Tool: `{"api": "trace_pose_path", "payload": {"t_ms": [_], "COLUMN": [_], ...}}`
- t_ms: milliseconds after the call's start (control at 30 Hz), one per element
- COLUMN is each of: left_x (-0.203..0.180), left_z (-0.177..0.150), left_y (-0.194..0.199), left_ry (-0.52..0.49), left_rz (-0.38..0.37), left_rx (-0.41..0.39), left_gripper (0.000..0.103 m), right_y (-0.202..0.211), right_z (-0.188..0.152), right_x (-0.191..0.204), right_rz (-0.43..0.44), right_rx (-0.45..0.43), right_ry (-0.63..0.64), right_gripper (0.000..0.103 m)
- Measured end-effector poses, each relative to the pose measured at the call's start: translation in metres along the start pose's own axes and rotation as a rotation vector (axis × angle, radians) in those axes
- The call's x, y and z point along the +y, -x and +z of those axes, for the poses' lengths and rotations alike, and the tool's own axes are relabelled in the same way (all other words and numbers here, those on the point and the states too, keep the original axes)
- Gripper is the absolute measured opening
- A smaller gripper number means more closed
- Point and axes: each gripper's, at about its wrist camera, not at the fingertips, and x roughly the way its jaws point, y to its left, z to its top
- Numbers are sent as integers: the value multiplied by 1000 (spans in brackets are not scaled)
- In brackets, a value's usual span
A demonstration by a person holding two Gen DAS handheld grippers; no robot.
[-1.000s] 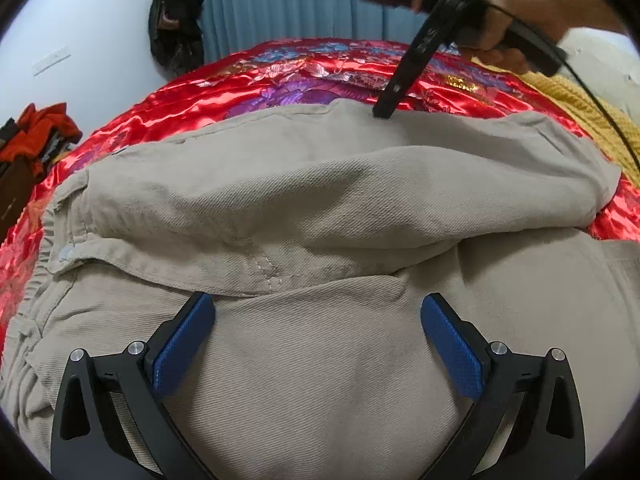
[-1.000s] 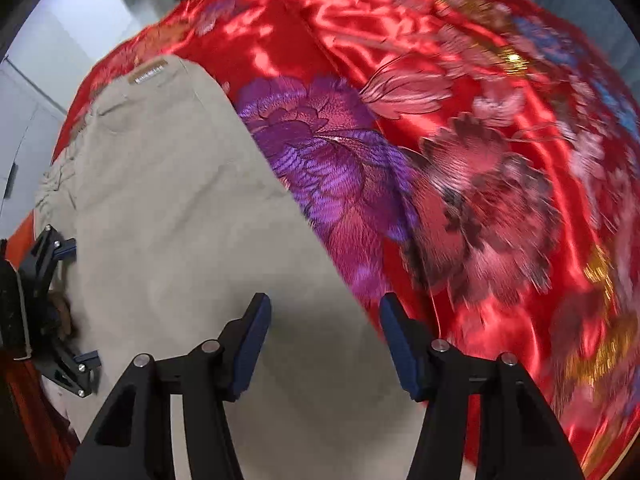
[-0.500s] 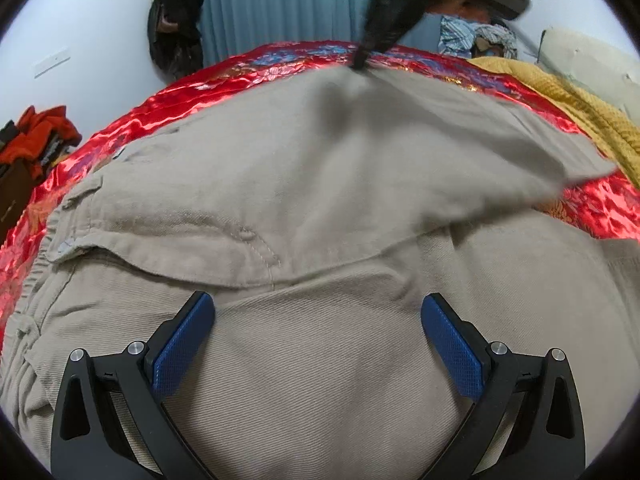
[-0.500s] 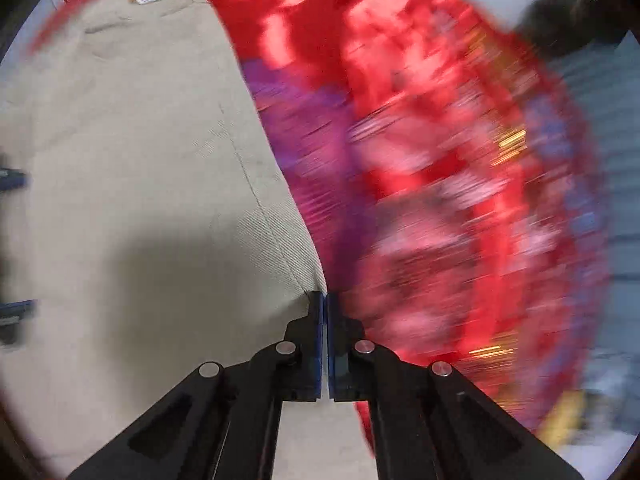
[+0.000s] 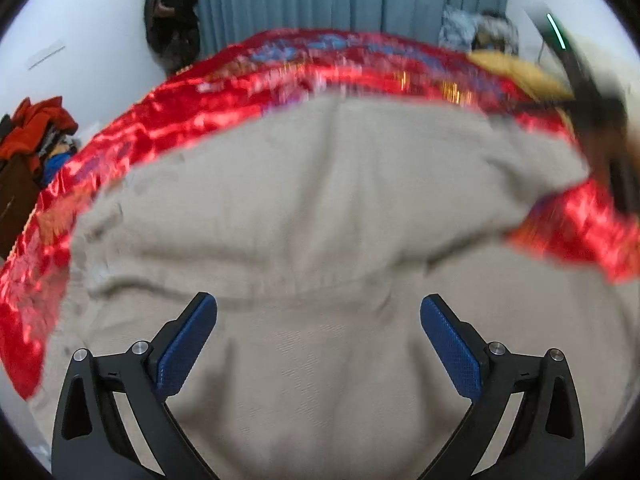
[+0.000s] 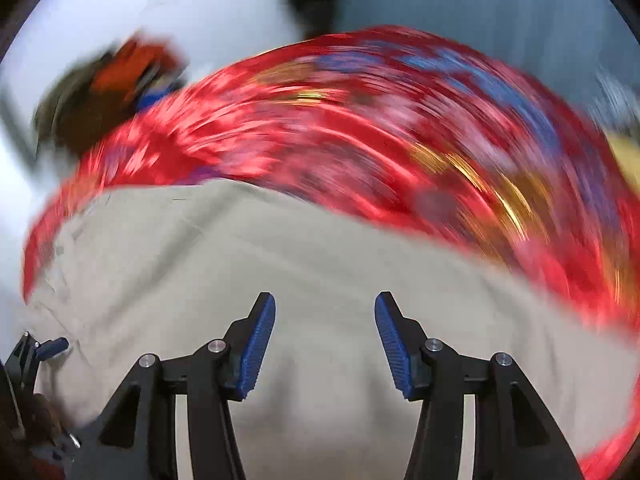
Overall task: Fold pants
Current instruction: 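Carry the trouser leg with the right gripper over the waistband and lay it down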
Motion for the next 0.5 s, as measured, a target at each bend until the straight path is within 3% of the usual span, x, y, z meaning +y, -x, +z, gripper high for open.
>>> {"api": "trace_pose_path", "payload": {"t_ms": [100, 200, 267, 333, 367, 400, 500], "left_x": [-4, -9, -12, -11, -9, -9, -11], "left_z": [55, 88, 98, 94, 88, 85, 83], "left_y": [-5, -45, -91, -142, -154, -157, -152], "left_ry": [57, 75, 57, -2, -38, -69, -128], "left_rz": [-23, -17, -20, 0, 9, 7, -6], "left_rx": [-69, -78, -11, 145, 176, 171, 161], "left_gripper": [102, 102, 102, 101, 101, 102, 102], "right_y": [2, -9, -24, -36, -34, -28, 7], "right_z": [-19, -24, -30, -37, -40, -44, -69], "right_x": [-62, -108, -139, -169, -187, -208, -286], "right_rz": [-48, 76, 121, 50, 12, -27, -223], "right_rx": [20, 41, 60, 83, 77, 64, 43], "right_ry": [-82, -240, -339, -372, -390, -411, -536], "right_gripper": [52, 52, 52, 45, 40, 31, 31]}}
